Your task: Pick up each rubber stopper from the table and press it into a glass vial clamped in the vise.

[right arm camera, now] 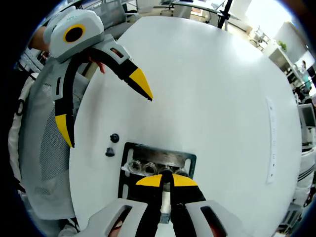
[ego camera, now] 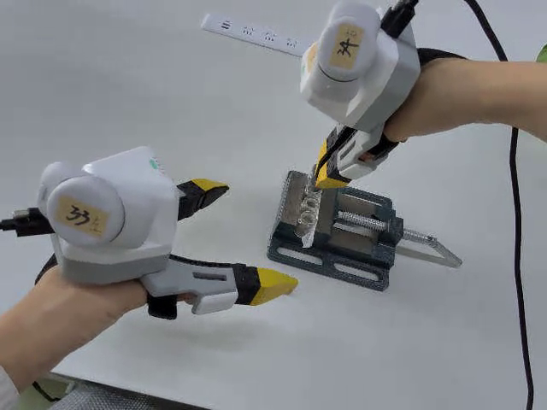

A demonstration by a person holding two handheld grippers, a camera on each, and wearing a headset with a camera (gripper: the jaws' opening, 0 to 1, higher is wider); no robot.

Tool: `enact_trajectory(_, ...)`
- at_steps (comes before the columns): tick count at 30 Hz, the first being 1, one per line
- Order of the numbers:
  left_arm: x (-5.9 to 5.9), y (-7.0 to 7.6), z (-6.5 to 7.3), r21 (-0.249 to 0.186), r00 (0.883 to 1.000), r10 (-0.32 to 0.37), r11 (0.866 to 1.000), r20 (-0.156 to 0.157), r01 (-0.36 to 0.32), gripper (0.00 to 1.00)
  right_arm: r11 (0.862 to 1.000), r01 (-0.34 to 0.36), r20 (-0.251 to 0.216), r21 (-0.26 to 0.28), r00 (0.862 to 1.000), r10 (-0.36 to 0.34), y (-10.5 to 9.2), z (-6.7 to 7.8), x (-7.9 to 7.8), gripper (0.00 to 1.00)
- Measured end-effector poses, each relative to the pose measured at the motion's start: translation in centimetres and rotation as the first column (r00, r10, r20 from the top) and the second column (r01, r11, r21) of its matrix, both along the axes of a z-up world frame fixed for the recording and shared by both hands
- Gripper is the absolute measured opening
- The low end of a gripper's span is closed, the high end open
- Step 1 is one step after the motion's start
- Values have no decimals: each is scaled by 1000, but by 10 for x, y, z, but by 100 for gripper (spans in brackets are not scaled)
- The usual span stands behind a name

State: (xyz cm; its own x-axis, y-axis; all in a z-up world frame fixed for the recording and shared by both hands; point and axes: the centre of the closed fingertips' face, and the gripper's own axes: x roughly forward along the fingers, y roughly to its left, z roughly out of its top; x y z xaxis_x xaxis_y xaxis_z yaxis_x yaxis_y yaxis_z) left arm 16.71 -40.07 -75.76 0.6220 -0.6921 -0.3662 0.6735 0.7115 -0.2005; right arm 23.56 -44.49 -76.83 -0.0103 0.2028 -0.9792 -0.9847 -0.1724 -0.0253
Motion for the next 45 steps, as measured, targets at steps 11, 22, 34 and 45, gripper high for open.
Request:
enact_trajectory(11,-3,3,0,2,1000,2,1000,-5,-2,83,1000,1,-12,4,1000,-1,2,0,2,0)
enact_trajectory(22,-3,3,1,6,1000,0,1000,-3,0,83,1000,18,6,-1,1000,-18,-9,4,4,12)
enact_trajectory(34,-3,2,-2,13,1000,-6,1000,-13,7,82,979,140,-99,146,987,-126,-8,13,-10,27)
enact_trajectory(45,-4,1,-4,20,1000,-16,1000,-20,16,82,936,219,-146,275,972,-184,-12,18,-31,56)
